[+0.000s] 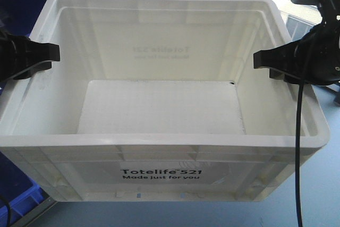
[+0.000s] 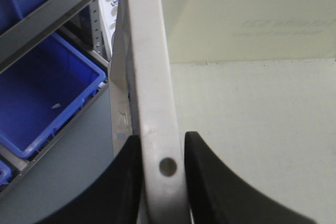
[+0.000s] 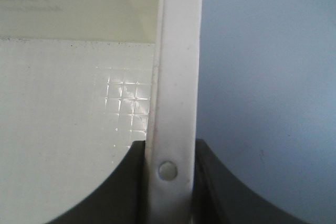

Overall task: Move bin from left to right shelf
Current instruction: 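Carry the held tote up to the other roller shelf of blue bins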

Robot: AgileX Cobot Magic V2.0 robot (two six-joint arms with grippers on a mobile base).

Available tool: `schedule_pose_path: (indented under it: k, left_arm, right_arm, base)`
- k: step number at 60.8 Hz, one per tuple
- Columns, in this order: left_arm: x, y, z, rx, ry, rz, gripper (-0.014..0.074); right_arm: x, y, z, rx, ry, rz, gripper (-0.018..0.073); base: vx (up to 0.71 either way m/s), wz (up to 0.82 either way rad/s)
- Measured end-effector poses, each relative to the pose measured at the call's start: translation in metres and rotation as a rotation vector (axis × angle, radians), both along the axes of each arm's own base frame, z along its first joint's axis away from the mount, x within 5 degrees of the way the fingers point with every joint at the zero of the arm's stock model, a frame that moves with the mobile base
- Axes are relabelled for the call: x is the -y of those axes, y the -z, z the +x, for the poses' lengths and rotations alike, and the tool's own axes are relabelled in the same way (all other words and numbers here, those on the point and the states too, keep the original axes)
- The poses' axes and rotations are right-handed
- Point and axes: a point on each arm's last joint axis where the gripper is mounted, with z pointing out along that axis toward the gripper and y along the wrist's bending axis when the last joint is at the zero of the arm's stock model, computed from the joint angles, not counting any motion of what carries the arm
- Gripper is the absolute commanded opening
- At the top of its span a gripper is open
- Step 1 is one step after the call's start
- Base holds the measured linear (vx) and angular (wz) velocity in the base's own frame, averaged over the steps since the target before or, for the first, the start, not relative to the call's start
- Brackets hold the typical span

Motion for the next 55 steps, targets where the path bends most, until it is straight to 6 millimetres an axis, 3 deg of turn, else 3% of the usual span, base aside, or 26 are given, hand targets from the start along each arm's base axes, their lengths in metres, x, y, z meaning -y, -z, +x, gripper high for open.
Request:
schedule_pose_path:
  k: [55]
  left_arm:
    - [0.0000,0.0000,0.0000,0.000,0.000,0.000,-0.0006]
  right_arm:
    - [0.0000,0.0000,0.0000,0.000,0.000,0.000,-0.0009]
  base:
    - [0.11,0.50]
